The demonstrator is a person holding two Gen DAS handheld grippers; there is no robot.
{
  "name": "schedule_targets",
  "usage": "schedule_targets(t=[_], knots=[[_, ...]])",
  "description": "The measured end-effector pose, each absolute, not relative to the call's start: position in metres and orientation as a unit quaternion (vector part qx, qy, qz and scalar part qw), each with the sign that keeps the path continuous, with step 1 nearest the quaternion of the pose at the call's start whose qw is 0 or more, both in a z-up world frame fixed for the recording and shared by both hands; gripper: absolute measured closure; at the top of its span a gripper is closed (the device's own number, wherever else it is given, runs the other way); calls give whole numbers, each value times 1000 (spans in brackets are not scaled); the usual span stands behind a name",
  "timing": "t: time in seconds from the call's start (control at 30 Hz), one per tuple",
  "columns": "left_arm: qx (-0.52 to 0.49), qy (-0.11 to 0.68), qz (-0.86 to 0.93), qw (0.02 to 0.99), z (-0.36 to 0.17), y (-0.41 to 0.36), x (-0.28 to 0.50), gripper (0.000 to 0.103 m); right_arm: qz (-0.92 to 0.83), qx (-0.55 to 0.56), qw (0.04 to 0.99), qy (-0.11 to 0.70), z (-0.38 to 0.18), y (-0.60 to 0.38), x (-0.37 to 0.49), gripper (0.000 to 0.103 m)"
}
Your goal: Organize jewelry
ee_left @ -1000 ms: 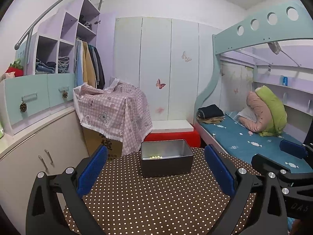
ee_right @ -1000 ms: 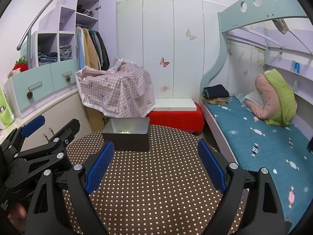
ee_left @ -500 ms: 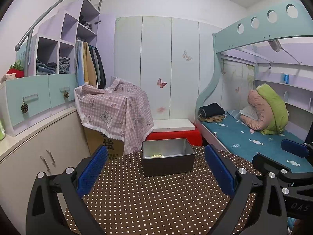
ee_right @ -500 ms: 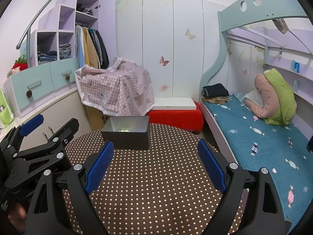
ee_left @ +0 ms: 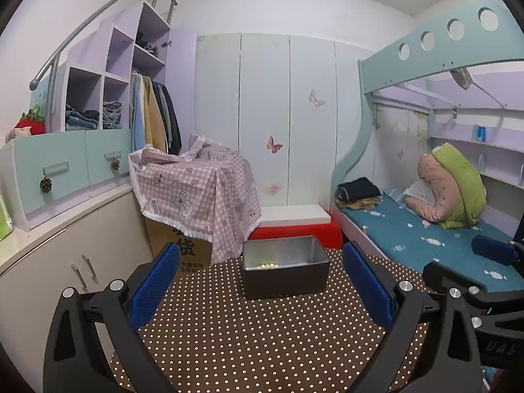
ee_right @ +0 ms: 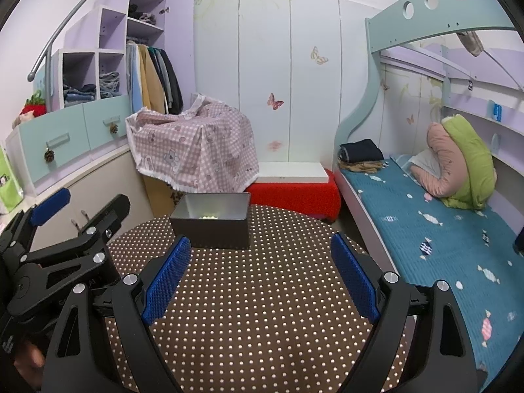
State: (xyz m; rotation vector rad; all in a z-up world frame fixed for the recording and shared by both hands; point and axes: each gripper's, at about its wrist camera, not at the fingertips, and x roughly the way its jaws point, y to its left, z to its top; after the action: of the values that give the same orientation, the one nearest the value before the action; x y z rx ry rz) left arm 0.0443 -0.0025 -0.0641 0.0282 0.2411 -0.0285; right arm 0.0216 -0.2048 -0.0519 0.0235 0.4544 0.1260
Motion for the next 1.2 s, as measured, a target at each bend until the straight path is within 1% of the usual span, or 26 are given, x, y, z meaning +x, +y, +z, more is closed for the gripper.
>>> schedule_targets(t=[1.2], knots=[[12,121,-15,993,-60,-3,44,7,64,11,972,224,-50,-204,18,18]])
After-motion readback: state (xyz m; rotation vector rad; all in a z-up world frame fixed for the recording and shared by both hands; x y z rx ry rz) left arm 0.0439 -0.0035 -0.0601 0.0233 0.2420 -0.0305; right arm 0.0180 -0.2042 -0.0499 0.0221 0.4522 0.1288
